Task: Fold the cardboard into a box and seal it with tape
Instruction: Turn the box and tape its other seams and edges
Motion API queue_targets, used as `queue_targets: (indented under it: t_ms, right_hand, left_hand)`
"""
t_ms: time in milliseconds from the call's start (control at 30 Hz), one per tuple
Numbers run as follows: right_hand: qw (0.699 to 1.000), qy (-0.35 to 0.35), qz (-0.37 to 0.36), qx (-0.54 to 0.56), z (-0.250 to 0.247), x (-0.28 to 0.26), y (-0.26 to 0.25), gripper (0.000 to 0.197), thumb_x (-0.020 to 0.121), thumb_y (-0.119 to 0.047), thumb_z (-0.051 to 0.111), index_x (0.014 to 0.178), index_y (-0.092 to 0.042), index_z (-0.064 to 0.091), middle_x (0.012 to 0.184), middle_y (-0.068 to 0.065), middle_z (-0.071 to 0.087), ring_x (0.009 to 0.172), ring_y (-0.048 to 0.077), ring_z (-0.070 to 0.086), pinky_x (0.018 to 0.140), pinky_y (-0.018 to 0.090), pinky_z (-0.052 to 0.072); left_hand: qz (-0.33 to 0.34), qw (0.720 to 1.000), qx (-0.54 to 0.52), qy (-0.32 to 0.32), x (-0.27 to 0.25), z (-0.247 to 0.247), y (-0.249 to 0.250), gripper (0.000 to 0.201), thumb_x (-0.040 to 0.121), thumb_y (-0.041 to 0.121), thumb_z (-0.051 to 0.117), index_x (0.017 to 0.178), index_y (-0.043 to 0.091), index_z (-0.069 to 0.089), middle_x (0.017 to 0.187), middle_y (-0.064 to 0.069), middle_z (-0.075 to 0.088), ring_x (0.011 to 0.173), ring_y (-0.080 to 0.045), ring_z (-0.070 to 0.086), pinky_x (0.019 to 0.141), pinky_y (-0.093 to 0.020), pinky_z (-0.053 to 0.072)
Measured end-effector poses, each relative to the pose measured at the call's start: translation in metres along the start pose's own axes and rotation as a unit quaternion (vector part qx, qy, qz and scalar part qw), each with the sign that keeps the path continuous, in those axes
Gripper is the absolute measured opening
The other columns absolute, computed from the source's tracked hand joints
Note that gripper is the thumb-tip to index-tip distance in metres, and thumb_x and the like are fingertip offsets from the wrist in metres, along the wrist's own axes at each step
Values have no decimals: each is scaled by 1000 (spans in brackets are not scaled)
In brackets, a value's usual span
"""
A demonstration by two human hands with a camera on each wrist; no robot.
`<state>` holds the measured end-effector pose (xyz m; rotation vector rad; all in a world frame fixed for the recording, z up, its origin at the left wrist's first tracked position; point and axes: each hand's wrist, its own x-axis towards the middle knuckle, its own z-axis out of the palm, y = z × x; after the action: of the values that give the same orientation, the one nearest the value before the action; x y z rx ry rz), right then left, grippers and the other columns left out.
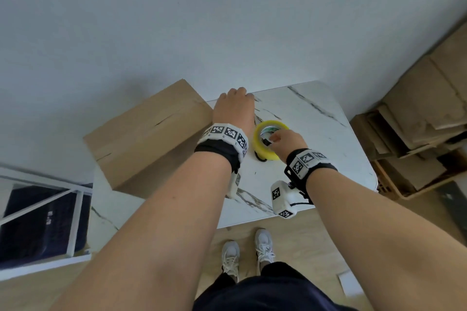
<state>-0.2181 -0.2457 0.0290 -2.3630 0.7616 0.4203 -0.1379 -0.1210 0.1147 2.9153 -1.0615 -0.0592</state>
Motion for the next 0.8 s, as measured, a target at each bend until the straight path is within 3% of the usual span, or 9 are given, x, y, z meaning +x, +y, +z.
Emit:
queue_targets:
  t_ms: [133,300,467,567,667,733,800]
  right_hand:
    - [995,-53,-13,-80,12,2,-3,34,89,-16,51,120,-20,65,107,4,68,93,26,64,79,34,55]
    - [984,-56,0,-168,20,2,-4,35,91,-19,46,123,-23,60,111,4,66,104,29,56,90,35,47]
    - [985,-41,0,-170,18,8,-11,38,90,-7,42,118,-21,63,106,3,67,99,26,57,103,37,38]
    - [993,-30,3,-115,7,7,-18,45,88,-7,46,128,-24,59,117,5,65,107,28,59,103,40,42]
    - [998,0,-12,-55,-6,2,-27,39,86,-7,48,120,-19,63,112,9,65,103,32,61,90,37,51]
    - [999,24,-23,-10,-16,-2,-33,24,85,-6,48,96,-17,65,90,7,62,89,32,60,73,31,50]
    - [998,46,-28,35,-27,-5,-39,23,84,-4,48,67,-19,51,67,1,50,74,28,51,55,24,36]
  left_hand:
    - [-19,1000,13,-8,1,1,-10,37,87,2,41,120,10,55,125,-7,53,115,-26,50,92,-35,40]
    - [-25,1000,12,-8,2,3,-10,38,86,2,41,121,10,54,126,-7,52,114,-26,50,90,-34,40]
    - [-28,1000,-7,-5,4,1,-12,40,86,2,42,123,11,54,127,-7,52,116,-26,49,93,-35,41]
    - [-38,999,-32,-5,5,-4,-11,42,87,2,42,127,12,54,130,-6,51,117,-25,48,94,-35,42]
    - [-66,995,-75,-8,10,-15,-11,44,89,1,42,130,13,52,133,-6,49,121,-25,47,97,-35,42]
    - [-83,991,-101,-14,14,-24,-12,47,89,2,43,134,15,51,136,-7,47,125,-26,45,100,-37,42]
    - [-96,986,-138,-15,18,-32,-16,50,90,1,42,137,17,48,139,-7,46,128,-25,44,104,-37,41]
